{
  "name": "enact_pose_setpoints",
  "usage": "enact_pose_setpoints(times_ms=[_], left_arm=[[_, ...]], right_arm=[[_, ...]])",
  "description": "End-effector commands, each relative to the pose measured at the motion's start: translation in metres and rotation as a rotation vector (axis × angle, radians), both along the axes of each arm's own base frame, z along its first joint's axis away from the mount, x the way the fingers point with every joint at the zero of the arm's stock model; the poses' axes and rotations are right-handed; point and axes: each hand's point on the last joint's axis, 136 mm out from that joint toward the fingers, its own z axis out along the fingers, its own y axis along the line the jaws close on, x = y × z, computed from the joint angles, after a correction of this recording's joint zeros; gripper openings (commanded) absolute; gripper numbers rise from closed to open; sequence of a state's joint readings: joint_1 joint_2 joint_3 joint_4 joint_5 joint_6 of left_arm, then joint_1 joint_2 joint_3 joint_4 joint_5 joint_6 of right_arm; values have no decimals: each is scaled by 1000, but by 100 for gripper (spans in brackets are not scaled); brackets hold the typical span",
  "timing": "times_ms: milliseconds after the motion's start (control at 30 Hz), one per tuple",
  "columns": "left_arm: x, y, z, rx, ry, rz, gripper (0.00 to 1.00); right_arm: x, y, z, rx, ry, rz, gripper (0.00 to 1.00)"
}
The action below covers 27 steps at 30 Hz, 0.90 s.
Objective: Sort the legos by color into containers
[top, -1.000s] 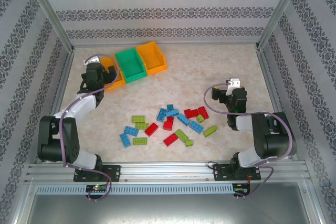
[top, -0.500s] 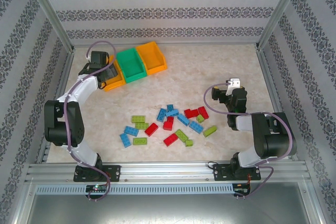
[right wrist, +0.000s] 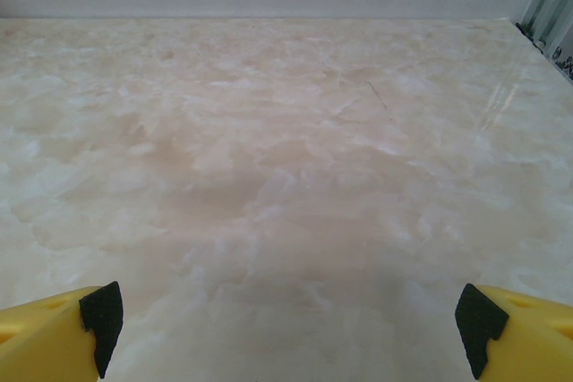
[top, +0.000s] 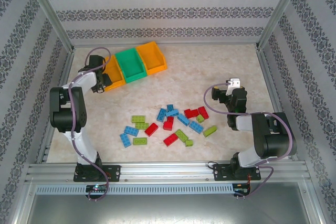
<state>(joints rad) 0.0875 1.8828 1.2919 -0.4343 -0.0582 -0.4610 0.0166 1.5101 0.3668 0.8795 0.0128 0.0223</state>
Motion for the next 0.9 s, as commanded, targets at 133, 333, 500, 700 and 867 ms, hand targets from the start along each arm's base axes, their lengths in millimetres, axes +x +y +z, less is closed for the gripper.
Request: enact_pose_setpoints(times_ms=[133,333,500,700,867], left_arm=[[14,4,-4,-23,-1,-13,33],[15,-4,-4,-45,-23,-73,2],[3,-13,1,-46,-67,-113,0],[-3,-43,10,-28,-95,-202,0],[-4,-81,17,8,-88,-321,0]], right_arm=[[7,-2,11,2,-33,-6,98],[8,4,22,-23,-18,8,98],[-1,23,36,30,103,30,98],[-34,56,31,0,368,103,96],[-71,60,28,102,537,47,92]])
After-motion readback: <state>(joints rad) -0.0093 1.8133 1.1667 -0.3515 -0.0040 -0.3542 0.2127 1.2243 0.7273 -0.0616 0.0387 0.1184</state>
